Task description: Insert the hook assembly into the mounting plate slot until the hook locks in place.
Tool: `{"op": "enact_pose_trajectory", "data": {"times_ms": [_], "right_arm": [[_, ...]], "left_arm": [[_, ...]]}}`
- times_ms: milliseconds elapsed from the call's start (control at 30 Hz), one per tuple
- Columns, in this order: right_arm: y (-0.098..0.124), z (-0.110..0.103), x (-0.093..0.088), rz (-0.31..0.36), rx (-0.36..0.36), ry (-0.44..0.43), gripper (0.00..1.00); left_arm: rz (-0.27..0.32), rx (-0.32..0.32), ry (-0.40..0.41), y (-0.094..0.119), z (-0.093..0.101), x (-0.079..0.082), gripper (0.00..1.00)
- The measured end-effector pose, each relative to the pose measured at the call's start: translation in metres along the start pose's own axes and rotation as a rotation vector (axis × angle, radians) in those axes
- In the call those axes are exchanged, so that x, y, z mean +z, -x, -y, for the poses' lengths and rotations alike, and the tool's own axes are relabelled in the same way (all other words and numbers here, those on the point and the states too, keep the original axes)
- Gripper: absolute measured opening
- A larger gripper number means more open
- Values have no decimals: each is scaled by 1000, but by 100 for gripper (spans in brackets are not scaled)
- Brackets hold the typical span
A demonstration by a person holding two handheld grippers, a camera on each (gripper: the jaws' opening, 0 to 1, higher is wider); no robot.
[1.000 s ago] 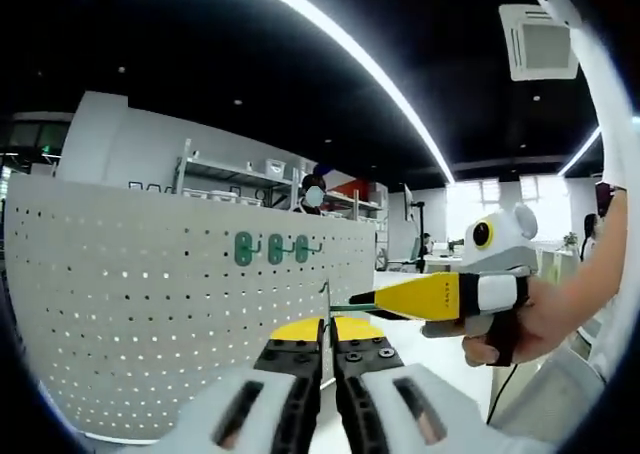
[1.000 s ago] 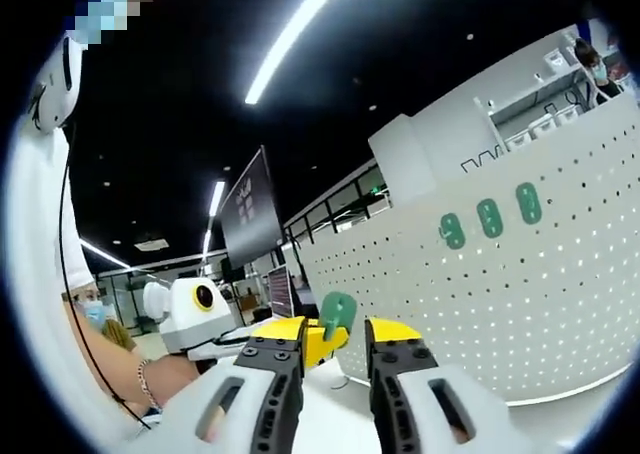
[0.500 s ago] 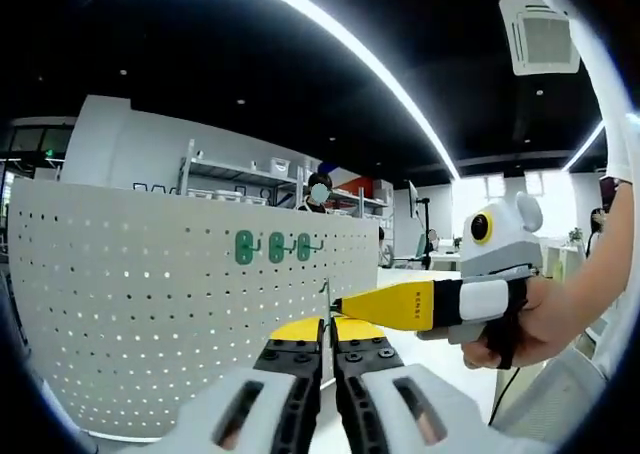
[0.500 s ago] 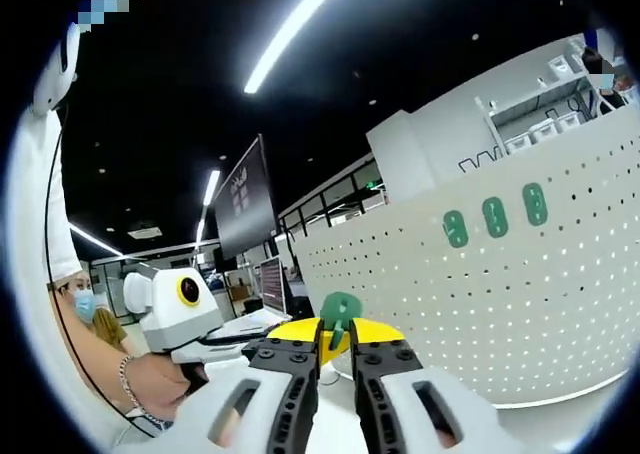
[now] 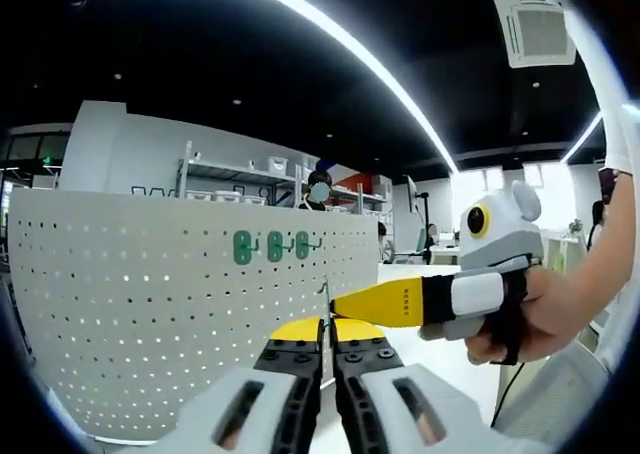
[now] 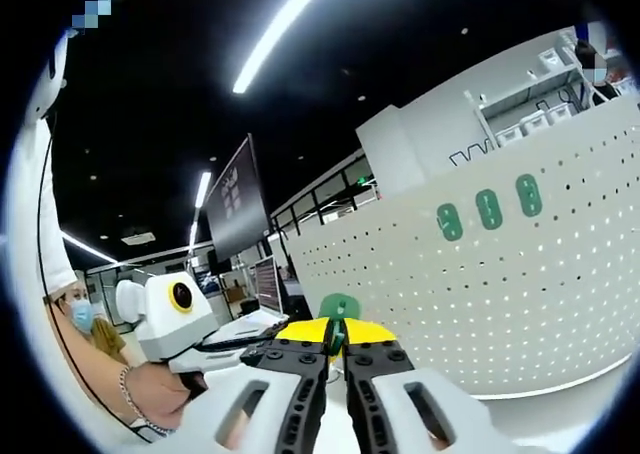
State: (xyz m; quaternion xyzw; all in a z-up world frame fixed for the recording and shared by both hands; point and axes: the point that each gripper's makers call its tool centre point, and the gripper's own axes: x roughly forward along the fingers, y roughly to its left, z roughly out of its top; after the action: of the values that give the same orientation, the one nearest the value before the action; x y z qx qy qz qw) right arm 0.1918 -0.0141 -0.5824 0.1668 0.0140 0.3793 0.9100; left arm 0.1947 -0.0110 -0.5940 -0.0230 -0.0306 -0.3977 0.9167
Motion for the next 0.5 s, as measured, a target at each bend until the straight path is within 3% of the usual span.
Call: {"op": "enact_pose_trajectory", "data": {"times_ms": [500], "right_arm": [[2, 1, -1, 9, -11, -50, 0]], "left_arm": [[-15, -20, 11, -1, 2, -2, 4]]}}
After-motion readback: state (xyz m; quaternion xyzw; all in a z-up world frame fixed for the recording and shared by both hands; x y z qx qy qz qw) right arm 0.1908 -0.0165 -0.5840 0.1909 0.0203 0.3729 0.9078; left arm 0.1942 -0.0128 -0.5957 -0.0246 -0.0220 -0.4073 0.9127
